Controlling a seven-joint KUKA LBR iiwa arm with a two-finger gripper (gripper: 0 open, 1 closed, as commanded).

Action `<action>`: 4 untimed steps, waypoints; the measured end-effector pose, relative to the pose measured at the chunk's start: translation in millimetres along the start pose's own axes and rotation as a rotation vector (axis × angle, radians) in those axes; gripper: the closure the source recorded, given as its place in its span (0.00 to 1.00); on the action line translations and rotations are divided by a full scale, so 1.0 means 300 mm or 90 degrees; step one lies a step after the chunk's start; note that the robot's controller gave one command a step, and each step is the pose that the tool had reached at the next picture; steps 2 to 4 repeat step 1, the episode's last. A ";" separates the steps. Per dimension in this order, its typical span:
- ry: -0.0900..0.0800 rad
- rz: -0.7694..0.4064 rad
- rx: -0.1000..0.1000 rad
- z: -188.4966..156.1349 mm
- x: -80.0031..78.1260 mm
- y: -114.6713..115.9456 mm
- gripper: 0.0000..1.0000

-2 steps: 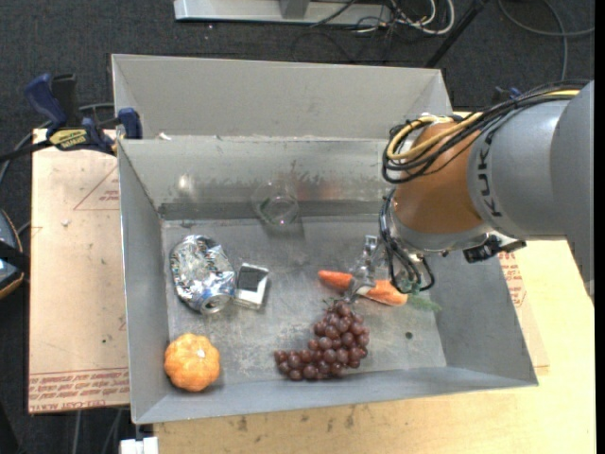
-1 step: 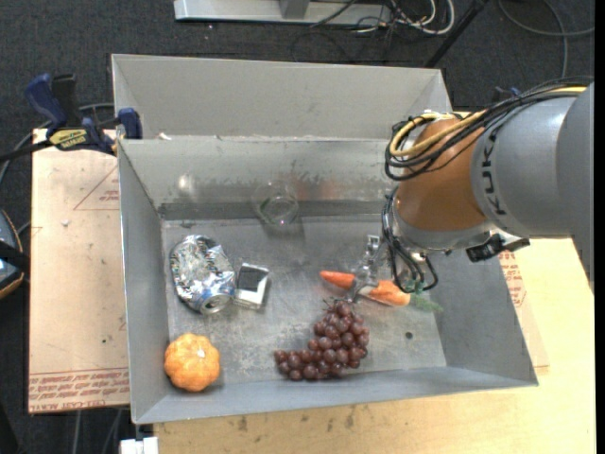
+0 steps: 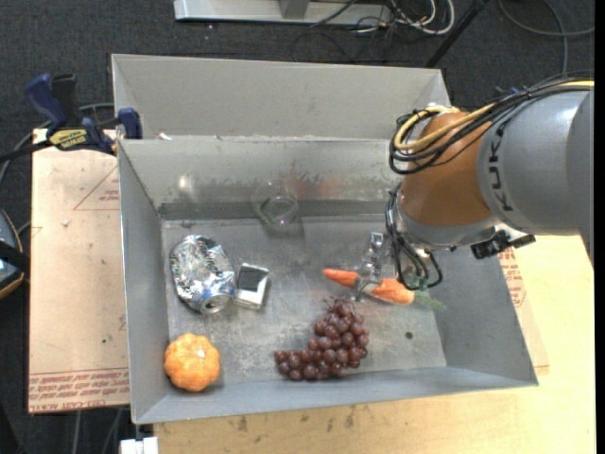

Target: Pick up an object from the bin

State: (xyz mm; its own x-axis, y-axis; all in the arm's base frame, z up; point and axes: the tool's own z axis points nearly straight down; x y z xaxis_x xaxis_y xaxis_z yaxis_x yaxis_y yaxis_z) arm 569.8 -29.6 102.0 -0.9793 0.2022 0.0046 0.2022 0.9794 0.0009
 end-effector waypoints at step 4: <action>-0.001 0.000 0.000 -0.072 -0.001 0.001 1.00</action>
Offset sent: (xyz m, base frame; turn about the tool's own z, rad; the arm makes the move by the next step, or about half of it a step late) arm 0.0001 0.0001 0.0175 0.0000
